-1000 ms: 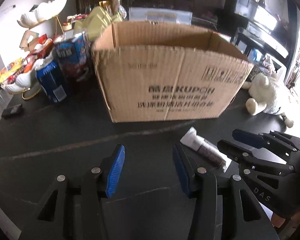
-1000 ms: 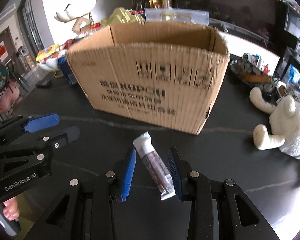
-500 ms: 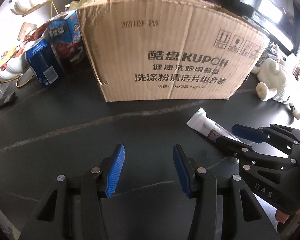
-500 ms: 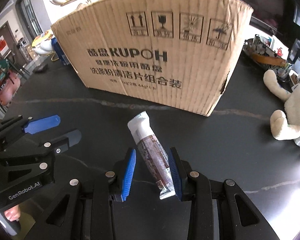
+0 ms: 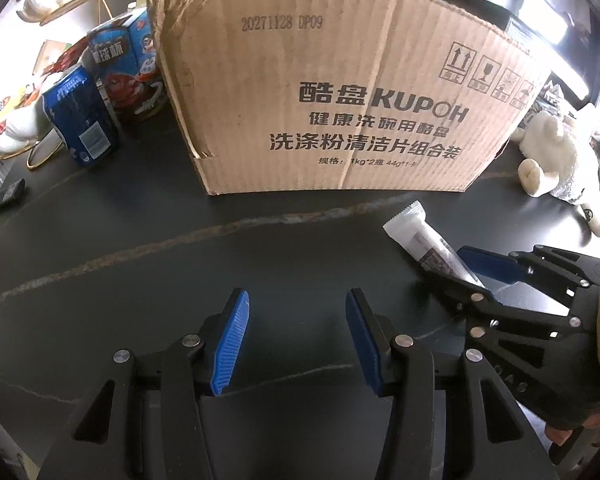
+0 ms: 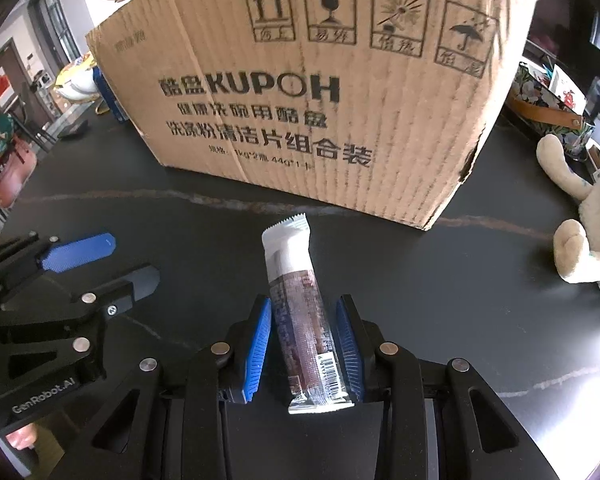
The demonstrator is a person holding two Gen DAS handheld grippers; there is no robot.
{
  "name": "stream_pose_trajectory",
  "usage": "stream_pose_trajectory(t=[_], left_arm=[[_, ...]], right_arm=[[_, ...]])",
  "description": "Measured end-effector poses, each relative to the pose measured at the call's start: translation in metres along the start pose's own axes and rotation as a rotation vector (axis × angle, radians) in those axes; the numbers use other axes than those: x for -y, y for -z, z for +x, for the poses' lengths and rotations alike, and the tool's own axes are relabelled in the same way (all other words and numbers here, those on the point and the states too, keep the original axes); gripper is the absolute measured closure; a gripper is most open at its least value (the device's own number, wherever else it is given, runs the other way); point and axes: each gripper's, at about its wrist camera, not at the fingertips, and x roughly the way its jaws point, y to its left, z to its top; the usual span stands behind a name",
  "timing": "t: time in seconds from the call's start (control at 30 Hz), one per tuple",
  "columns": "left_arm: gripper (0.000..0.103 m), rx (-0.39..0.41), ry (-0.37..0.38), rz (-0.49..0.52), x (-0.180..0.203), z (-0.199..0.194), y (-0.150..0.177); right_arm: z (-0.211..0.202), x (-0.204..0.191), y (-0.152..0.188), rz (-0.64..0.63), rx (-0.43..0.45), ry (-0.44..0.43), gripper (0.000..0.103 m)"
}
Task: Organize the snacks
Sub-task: 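Carry the snack bar into the box and open the right tool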
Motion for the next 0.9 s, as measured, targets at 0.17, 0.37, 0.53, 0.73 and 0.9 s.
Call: stream_pose_trajectory(t=[0.17,0.37,0.53,0.73,0.9], left_arm=[[0.053,0.004,0.001,-0.003,-0.006,-0.003,0.003],[0.053,0.025,-0.001,0.0,-0.01,-0.013,0.006],[0.053,0.055,0.005,0.018,-0.011,-0.028,0.007],[0.053,0.13,-0.003,0.055,-0.011,-0.056,0.005],[0.053,0.197,-0.013,0.088,-0.011,-0.079,0.0]], right_arm=[[-0.001,-0.008,0.003,-0.008,0.012,0.029,0.076],[-0.009,-0.02,0.005,0.029,0.034,0.033,0.082],[-0.029,-0.031,0.006,0.064,0.083,0.027,0.082],[-0.062,-0.043,0.006,0.096,0.16,0.029,0.082],[-0.089,-0.044,0.001,0.13,0.222,0.021,0.082]])
